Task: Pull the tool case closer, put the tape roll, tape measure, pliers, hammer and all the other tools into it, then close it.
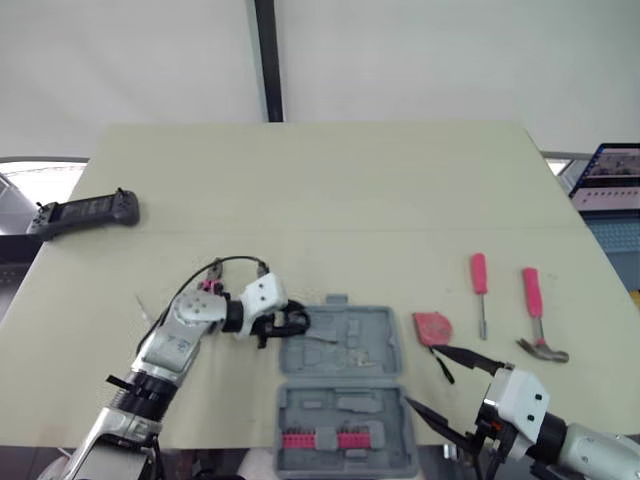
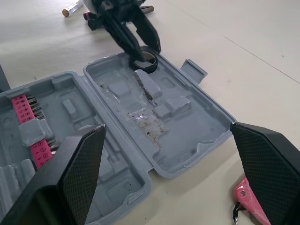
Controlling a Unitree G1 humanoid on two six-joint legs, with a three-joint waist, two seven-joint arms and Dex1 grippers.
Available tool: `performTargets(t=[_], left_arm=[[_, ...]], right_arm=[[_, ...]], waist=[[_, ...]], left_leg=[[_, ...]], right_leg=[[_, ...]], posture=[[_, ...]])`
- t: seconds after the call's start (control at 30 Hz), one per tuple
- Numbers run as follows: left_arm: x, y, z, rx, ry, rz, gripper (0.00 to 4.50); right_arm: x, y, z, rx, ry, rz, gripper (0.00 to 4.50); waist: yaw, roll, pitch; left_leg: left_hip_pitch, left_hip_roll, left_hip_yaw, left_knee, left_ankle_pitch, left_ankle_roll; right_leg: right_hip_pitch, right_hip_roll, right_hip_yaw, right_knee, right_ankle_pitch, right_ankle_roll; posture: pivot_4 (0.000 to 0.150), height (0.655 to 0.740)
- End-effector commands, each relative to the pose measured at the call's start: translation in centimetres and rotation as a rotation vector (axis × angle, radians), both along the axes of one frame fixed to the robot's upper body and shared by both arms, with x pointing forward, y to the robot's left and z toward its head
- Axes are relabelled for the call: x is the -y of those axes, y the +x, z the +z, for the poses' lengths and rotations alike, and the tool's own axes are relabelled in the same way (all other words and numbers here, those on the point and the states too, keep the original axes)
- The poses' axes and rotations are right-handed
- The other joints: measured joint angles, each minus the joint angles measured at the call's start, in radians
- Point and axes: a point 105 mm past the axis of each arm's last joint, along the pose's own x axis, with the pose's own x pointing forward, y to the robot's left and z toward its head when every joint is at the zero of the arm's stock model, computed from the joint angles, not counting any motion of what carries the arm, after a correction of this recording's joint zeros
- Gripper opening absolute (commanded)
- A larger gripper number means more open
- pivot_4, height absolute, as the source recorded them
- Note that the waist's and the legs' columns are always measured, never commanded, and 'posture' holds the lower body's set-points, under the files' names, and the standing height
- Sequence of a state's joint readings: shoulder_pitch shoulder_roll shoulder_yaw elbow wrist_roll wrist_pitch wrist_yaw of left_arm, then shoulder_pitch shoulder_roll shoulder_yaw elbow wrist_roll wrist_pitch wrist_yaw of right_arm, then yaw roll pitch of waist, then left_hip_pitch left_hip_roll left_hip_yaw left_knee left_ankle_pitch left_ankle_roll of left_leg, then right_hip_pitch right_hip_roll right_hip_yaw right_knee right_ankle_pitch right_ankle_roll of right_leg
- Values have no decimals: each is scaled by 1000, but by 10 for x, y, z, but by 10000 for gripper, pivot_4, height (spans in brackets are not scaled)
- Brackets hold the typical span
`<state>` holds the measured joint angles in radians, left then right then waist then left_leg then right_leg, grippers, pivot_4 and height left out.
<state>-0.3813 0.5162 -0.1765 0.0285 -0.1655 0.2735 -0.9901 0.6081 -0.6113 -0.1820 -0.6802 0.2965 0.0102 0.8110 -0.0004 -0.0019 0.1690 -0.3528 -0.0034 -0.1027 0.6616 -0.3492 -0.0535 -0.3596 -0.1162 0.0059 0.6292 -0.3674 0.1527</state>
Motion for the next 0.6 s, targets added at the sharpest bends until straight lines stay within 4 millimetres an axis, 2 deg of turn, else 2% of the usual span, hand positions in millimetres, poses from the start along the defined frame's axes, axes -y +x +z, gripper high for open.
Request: performTargets(t=[0.03,0.1,0.17,0.4,0.5,0.57,0.6], left_arm=[[-5,-6,46,47,-133,34,20808],[-14,-14,54,37,-152,63,20808],[-29,-30,53,-15,-188,119,20808],[-76,-86,8,-133,-159,415,20808],[-86,-110,-5,-169,-157,518,33146],[-90,-124,-10,-194,-160,562,43175],[-92,-131,-14,-202,-153,580,44699]], right_arm=[[1,2,8,29,16,-21,45000],[2,2,7,25,22,-27,45000],[3,2,6,20,30,-39,45000],[6,1,-1,-6,47,-68,45000],[9,0,-5,-24,47,-84,45000],[12,-1,-8,-34,43,-93,45000],[15,-1,-9,-41,42,-103,45000]], waist=[[-1,0,0],[-2,1,-1],[-8,3,-2],[-1,4,-2],[9,3,-3],[16,3,-3],[18,3,-3]], left_leg=[[0,0,0,0,0,0],[1,0,0,0,0,0],[1,0,0,-1,0,0],[2,1,0,-4,-1,-1],[2,0,-1,-3,-2,-1],[2,0,-1,-3,-2,-1],[2,0,-1,-3,-2,-1]], right_leg=[[0,0,0,0,0,0],[0,0,0,0,0,0],[0,0,0,0,0,0],[0,0,2,-3,0,0],[2,-1,2,-8,0,0],[2,-1,2,-9,0,-1],[2,-1,2,-10,0,-1]], posture=[[1500,7400],[1500,7400],[1500,7400],[1500,7400],[1500,7400],[1500,7400],[1500,7400]])
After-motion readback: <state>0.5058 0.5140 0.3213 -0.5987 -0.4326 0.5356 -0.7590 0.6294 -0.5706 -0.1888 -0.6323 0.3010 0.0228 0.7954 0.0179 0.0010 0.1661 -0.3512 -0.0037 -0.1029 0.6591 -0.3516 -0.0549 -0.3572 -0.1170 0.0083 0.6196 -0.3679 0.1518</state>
